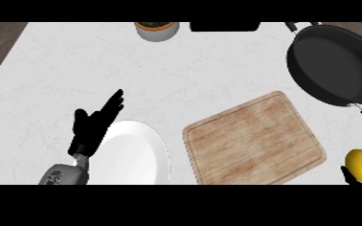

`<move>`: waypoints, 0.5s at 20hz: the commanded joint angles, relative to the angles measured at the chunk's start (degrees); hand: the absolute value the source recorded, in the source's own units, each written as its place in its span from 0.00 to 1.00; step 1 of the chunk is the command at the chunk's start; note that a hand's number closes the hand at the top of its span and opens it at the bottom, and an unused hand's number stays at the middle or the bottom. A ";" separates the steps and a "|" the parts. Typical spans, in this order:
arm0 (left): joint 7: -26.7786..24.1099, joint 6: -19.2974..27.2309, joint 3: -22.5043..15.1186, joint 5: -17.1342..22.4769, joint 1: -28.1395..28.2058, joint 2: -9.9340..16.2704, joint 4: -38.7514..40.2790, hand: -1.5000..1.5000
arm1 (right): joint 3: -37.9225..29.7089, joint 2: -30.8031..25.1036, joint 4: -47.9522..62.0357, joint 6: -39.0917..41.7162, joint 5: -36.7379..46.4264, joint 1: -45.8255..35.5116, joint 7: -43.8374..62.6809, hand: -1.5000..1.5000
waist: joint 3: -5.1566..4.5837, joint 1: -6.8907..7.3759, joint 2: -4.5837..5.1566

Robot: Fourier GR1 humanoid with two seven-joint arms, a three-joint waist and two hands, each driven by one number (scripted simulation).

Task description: Pick the lemon from the cutting board and place it in the pot

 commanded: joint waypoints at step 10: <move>1.02 1.37 -2.21 -3.39 5.21 -2.36 -5.57 0.50 | -8.13 -13.19 9.32 -0.41 2.69 -3.00 -4.21 1.00 | 0.03 0.94 0.08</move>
